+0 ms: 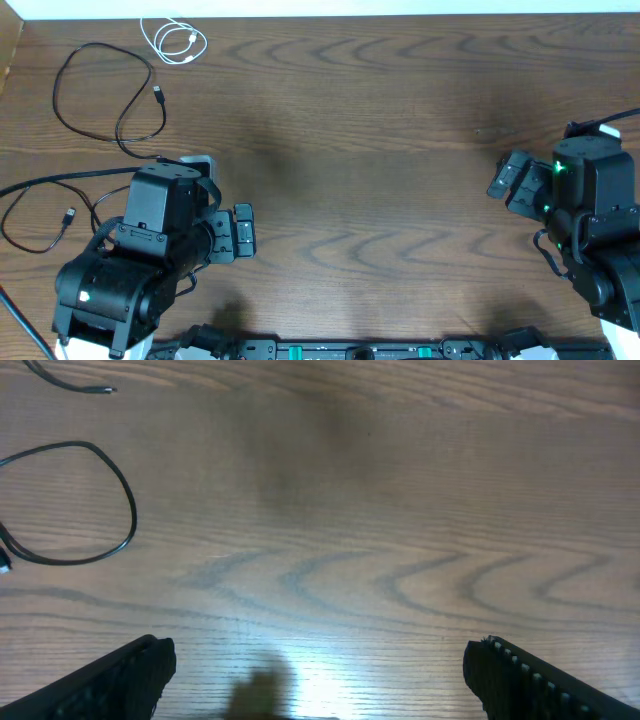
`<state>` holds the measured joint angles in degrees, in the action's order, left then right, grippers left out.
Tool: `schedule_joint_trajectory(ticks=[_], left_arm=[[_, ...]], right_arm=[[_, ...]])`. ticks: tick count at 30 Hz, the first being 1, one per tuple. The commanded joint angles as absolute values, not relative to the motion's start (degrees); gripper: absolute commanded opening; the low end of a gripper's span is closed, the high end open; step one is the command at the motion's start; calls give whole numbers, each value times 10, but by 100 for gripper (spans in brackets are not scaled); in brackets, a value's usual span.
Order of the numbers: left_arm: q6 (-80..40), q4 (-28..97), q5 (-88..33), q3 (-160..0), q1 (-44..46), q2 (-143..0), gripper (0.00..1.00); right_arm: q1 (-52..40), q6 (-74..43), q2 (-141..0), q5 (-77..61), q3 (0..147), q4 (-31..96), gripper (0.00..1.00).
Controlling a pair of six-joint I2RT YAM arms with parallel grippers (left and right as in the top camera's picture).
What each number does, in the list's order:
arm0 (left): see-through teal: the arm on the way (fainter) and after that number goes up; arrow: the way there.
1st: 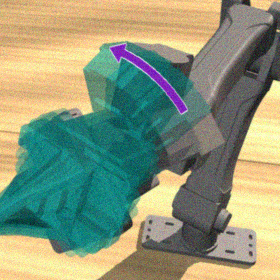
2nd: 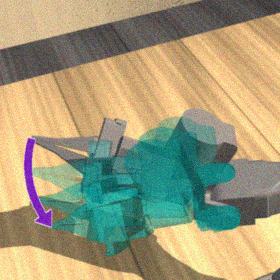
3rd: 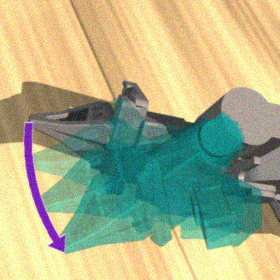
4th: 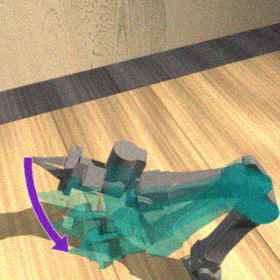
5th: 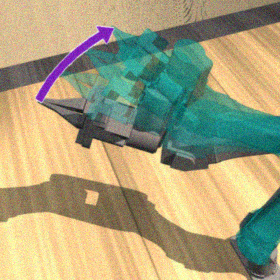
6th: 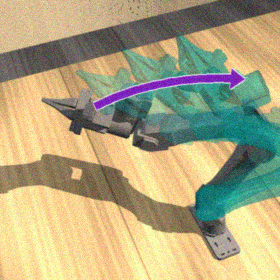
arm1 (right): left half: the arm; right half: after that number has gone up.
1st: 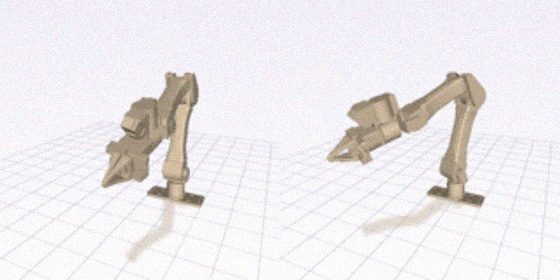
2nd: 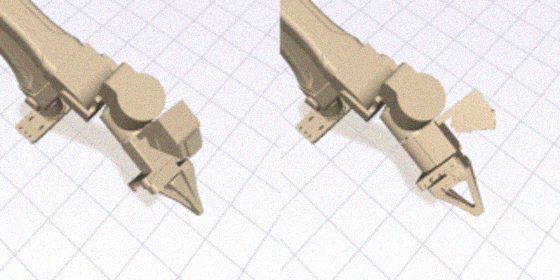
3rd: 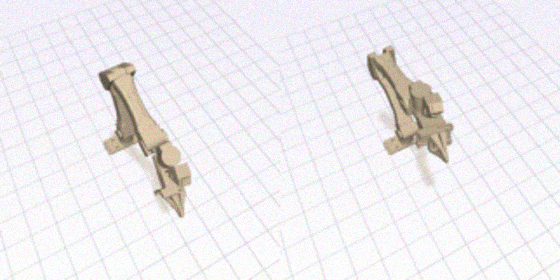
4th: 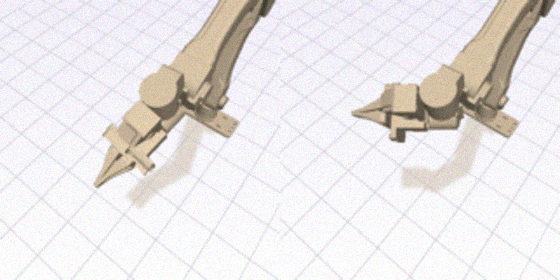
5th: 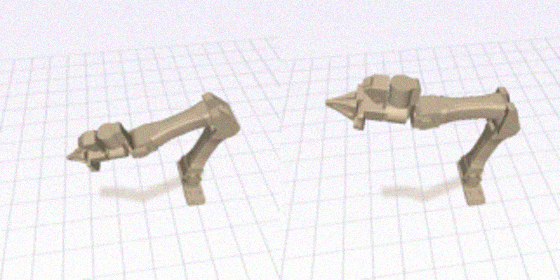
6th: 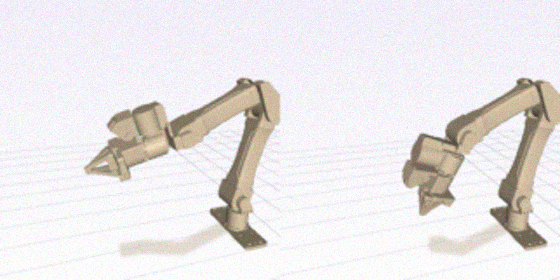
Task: Untangle cables
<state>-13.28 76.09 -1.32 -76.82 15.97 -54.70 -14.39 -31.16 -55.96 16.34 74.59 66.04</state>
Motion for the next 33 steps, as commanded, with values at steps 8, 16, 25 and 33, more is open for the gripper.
schedule_joint_trajectory(ticks=[8, 16, 25, 33], left_arm=[[-134, 763, -8, -763, 162, -547, 98], [-134, 763, -8, -763, 162, -547, 98], [-134, 763, -8, -763, 162, -547, 98], [-134, 763, -8, -763, 162, -547, 98]], right_arm=[[-147, -305, -532, 173, 747, 669, 99], [-147, -295, -511, 175, 747, 671, 99], [-147, -295, -489, 183, 747, 688, 99], [-147, -295, -482, 194, 747, 703, 99]])
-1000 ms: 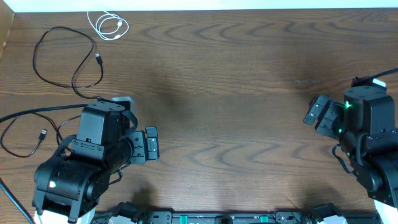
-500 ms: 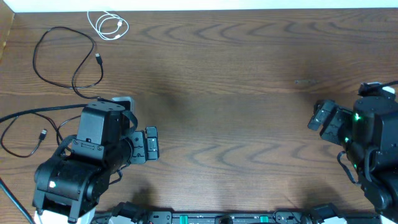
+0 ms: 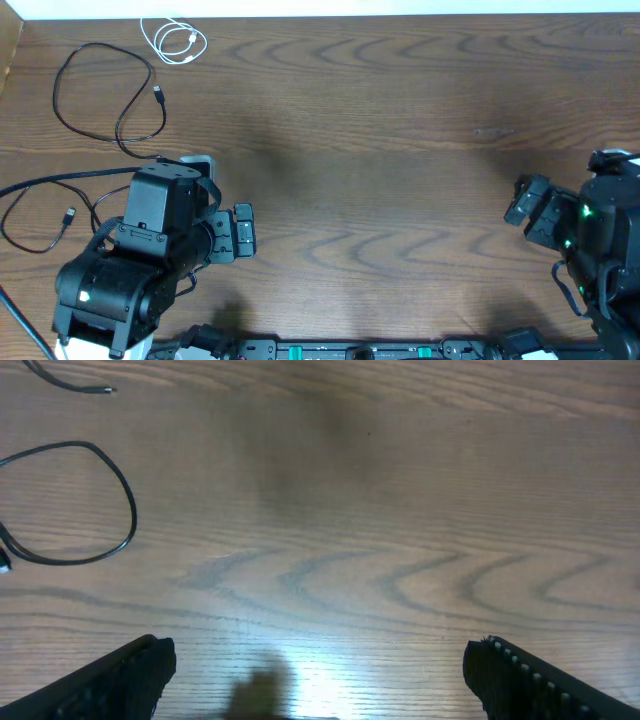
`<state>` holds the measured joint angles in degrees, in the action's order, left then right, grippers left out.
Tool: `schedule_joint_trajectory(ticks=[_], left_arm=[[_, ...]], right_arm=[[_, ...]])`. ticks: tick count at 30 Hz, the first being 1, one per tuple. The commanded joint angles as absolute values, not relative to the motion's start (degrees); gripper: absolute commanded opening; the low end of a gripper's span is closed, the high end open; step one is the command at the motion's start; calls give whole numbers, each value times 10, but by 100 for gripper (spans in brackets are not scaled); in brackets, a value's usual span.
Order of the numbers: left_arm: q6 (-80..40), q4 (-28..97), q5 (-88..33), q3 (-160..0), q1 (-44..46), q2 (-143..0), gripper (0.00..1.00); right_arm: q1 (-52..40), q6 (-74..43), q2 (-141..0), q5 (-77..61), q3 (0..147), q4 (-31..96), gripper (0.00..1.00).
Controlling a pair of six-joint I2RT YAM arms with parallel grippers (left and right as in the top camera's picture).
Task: Untangle cables
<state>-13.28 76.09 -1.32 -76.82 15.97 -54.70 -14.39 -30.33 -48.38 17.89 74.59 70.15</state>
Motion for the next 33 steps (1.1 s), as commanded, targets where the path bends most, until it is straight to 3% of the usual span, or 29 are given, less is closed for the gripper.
schedule_joint_trajectory(ticks=[1, 18, 33], left_arm=[[-134, 763, -8, -763, 162, -547, 98], [-134, 763, -8, -763, 162, -547, 98], [-134, 763, -8, -763, 162, -547, 98]], right_arm=[[-147, -295, -482, 194, 747, 704, 99], [-147, -294, -412, 227, 711, 688, 99], [-134, -183, -244, 209, 490, 460, 99]])
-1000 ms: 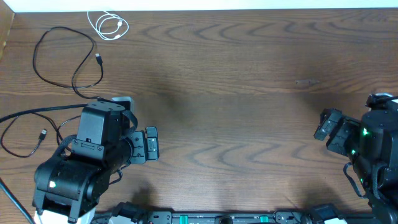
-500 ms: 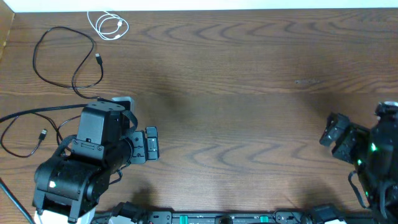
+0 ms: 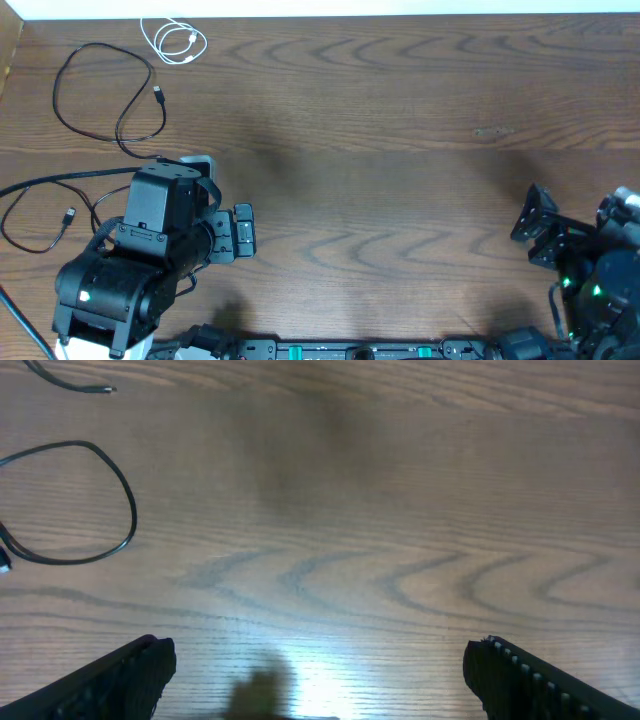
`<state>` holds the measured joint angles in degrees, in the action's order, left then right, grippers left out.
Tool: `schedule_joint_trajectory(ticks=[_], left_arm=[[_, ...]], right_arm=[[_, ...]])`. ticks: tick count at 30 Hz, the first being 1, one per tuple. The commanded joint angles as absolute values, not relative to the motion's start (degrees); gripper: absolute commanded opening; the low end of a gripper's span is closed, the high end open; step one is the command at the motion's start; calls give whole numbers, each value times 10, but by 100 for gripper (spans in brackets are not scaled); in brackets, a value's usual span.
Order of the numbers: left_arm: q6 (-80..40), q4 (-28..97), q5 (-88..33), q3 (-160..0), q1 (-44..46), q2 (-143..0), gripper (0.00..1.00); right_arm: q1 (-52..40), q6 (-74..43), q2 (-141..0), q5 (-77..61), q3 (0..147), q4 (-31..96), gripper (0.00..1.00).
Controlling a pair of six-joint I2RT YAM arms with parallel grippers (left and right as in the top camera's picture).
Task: Untangle cables
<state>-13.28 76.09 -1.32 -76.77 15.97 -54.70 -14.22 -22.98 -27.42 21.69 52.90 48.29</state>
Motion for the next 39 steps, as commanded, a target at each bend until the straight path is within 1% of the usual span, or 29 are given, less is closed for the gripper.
schedule_joint_trajectory(ticks=[1, 7, 15, 29, 34, 39], left_arm=[[-134, 763, -8, -763, 162, -547, 98], [-134, 763, -8, -763, 162, -547, 98], [-134, 763, -8, -763, 162, -547, 98], [-134, 763, -8, -763, 162, -547, 98], [-134, 763, -8, -763, 162, -547, 98], [-134, 763, -8, -763, 162, -547, 98]], right_arm=[[-128, -170, -233, 198, 475, 444, 99], [-96, -111, -165, 116, 368, 322, 99], [-96, -111, -82, 114, 238, 190, 99], [-96, -111, -3, 130, 70, -3, 99], [-96, -111, -3, 129, 29, -42, 99], [-96, -110, -3, 132, 3, -49, 99]])
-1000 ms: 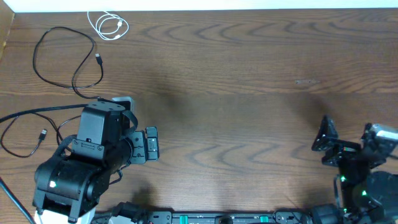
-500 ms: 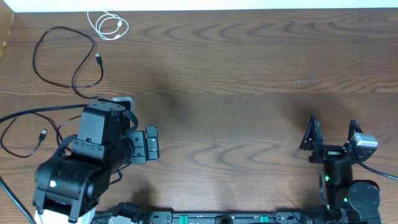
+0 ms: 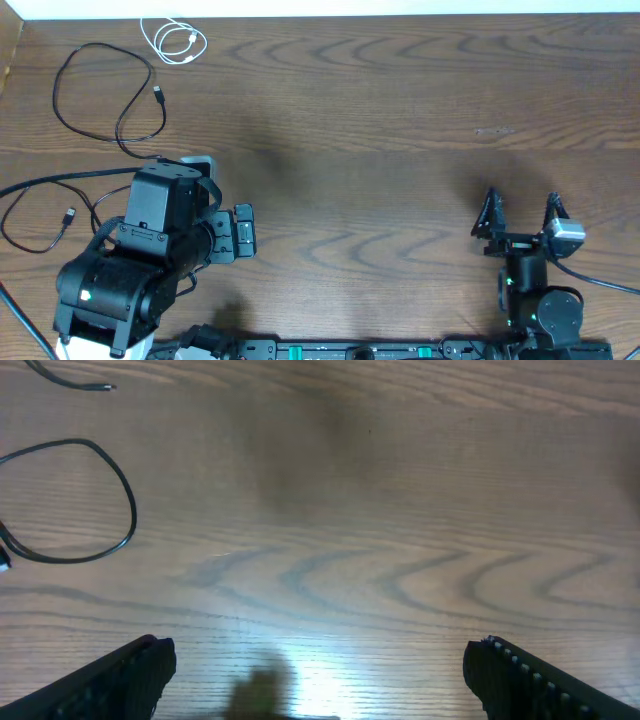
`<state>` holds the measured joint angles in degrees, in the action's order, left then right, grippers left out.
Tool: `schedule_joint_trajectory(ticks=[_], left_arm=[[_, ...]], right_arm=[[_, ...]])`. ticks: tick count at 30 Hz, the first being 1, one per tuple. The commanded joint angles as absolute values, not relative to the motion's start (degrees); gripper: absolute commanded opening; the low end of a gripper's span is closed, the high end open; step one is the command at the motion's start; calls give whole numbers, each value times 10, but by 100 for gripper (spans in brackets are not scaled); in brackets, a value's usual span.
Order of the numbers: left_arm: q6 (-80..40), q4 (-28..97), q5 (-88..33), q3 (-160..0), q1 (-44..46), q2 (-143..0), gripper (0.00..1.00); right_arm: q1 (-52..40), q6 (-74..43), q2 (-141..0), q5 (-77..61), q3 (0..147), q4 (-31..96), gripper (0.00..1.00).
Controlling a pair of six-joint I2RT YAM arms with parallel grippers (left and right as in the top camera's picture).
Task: Untangle cables
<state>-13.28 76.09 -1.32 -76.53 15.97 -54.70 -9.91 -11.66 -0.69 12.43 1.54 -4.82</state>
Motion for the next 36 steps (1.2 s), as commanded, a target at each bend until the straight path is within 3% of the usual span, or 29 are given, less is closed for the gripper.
schedule_joint_trajectory(ticks=[1, 11, 30, 36], left_arm=[[-134, 763, -8, -763, 162, -547, 98], [-134, 763, -8, -763, 162, -547, 98], [-134, 763, -8, -763, 162, -547, 98], [-134, 763, -8, -763, 162, -547, 98]], right_arm=[[-96, -104, -3, 132, 3, -44, 99], [-94, -46, -3, 127, 3, 36, 99], [2, 51, -3, 13, 3, 46, 99], [2, 27, -3, 20, 3, 46, 99]])
